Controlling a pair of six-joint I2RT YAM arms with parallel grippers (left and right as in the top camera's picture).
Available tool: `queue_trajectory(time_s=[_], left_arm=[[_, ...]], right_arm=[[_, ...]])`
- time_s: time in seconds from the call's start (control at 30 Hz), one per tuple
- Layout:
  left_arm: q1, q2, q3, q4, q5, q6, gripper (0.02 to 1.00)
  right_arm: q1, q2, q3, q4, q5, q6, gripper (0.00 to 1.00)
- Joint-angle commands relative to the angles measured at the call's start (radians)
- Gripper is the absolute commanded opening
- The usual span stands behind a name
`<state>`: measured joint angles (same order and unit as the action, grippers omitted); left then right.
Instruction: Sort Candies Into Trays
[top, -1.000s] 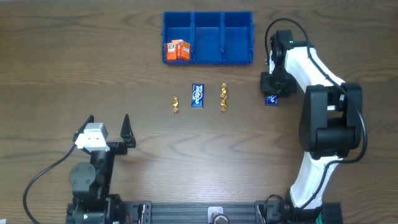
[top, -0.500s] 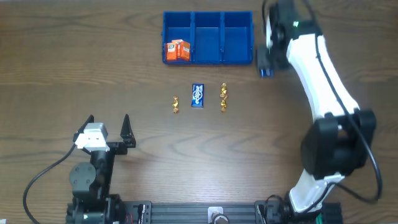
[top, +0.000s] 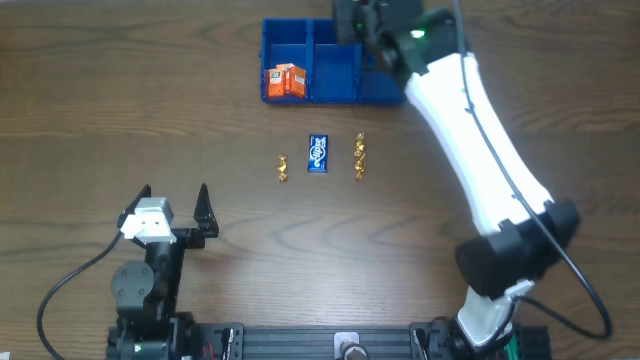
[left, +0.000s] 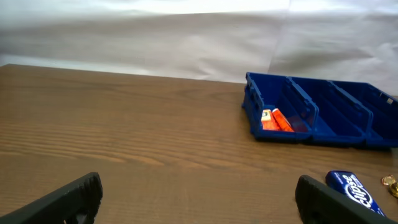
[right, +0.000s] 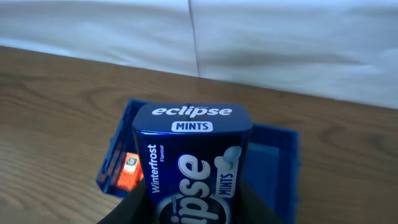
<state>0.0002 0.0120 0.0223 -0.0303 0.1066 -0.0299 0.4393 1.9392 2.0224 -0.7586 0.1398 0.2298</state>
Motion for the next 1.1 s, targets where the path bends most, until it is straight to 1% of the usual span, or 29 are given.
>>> queue_trajectory(time_s=[0.03, 0.2, 0.3, 0.47, 0.57, 0.67, 0.7, 0.73, 0.77, 0.8, 0.97, 1.07, 1.1], left_arm=[[0.006, -0.005, -0.018, -0.037, 0.021, -0.011, 0.998], [0.006, -0.005, -0.018, -0.037, 0.021, -0.011, 0.998], [0.006, -0.005, -0.018, -0.037, 0.021, -0.011, 0.998], [0.006, -0.005, -0.018, -0.037, 0.021, -0.011, 0.998], [0.006, -0.005, -0.018, -0.037, 0.021, -0.011, 0.998], [0.006, -0.005, -0.018, -0.037, 0.021, -0.011, 0.998], [0.006, -0.005, -0.018, -0.037, 0.021, -0.011, 0.998], [0.006, -0.005, -0.018, -0.037, 0.021, -0.011, 0.996], [0.006, -0.005, -0.018, -0.037, 0.021, -0.011, 0.998], [0.006, -0.005, -0.018, -0.037, 0.021, -0.011, 0.996], [0.006, -0.005, -0.018, -0.037, 0.021, -0.011, 0.998], [0.006, -0.005, -0.018, -0.037, 0.021, -0.011, 0.998], [0.006, -0.005, -0.018, -0.037, 0.021, -0.011, 0.998]], right_arm=[[0.007, 0.148, 0.0, 0.041, 0.026, 0.089, 0.264], [0.007, 0.244, 0.0, 0.079, 0.015, 0.142, 0.266], [0.007, 0.277, 0.0, 0.095, -0.007, 0.143, 0.275], [0.007, 0.291, 0.0, 0.098, -0.006, 0.149, 0.321], [0.007, 0.291, 0.0, 0.097, -0.006, 0.149, 0.382], [0.007, 0.291, 0.0, 0.094, -0.006, 0.148, 0.474], [0.008, 0.291, 0.0, 0.094, -0.005, 0.148, 0.538], [0.009, 0.291, 0.0, 0.094, -0.005, 0.148, 0.665], [0.01, 0.291, 0.0, 0.095, -0.005, 0.148, 0.864], [0.011, 0.291, 0.0, 0.096, -0.005, 0.148, 0.998], [0.017, 0.283, 0.011, 0.083, -0.006, 0.14, 0.998], [0.023, 0.256, 0.048, 0.02, -0.006, 0.141, 0.998], [0.028, 0.235, 0.074, -0.031, -0.007, 0.141, 0.998]])
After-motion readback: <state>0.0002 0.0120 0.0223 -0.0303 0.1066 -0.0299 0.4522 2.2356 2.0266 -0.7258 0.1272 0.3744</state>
